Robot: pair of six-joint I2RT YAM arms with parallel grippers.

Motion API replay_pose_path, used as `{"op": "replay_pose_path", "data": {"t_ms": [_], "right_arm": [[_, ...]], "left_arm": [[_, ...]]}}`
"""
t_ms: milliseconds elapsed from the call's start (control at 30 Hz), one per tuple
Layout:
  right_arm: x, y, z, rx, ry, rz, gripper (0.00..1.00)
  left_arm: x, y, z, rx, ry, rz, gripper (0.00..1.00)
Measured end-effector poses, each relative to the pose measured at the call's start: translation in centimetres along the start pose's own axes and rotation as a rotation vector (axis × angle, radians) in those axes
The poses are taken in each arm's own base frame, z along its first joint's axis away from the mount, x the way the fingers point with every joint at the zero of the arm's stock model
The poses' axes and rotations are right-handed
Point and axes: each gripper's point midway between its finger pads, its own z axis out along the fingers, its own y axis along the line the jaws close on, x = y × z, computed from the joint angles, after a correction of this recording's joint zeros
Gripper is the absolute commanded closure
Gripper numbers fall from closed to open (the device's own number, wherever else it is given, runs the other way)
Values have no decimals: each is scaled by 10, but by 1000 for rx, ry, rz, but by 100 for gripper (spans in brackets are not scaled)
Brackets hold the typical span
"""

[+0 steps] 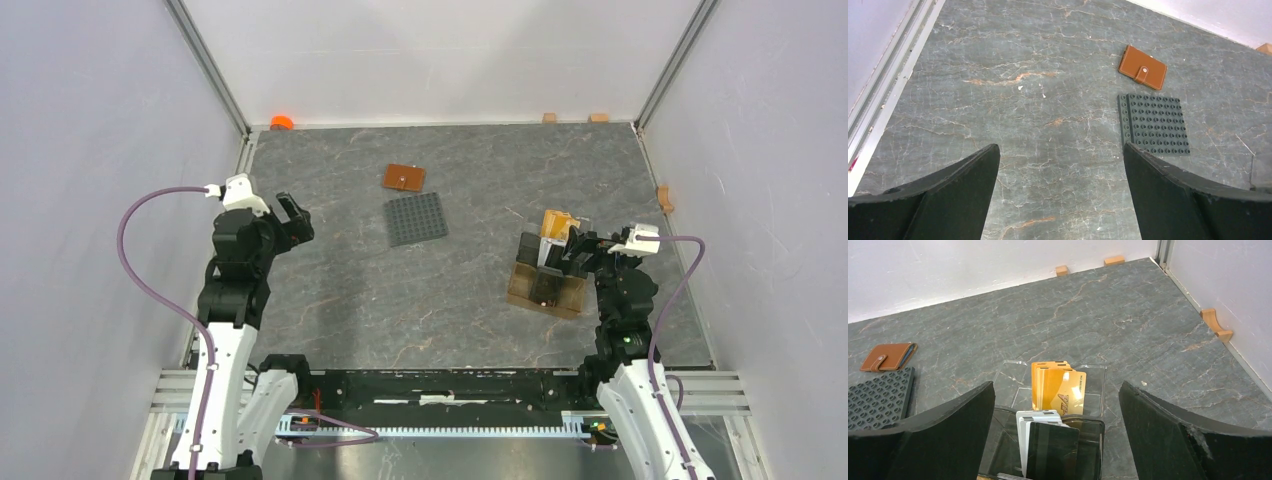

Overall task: Put the credit cards into the card holder
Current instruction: Pick up the card holder from the center of the board.

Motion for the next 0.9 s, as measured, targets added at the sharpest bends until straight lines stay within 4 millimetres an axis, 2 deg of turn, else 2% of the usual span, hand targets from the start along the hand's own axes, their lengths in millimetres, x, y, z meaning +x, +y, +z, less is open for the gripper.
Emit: {"op": "replay_pose_path", "data": {"t_ms": [167,333,467,533,600,733,867,900], "right_arm": [[0,0,0,-1,0,0,2],[0,0,0,-1,1,-1,2],[1,0,0,-4,2,-6,2],[1,1,0,-9,5,-17,2],[3,0,0,-10,13,-32,2],[11,-2,-2,-7,45,-57,2],[13,8,-1,-67,64,-71,1],[15,12,0,-87,77,-74,5]], "left_arm": [[9,-1,8,6,44,7,0],[41,-8,31,46,202,27,0],[70,-26,50,123,358,22,0],[70,-41,58,167,399,28,0],[61,-61,70,223,420,26,0],[34,-109,112,349,417,-14,1],[33,-134,154,401,451,-63,1],[36,-136,165,403,465,-70,1]]}}
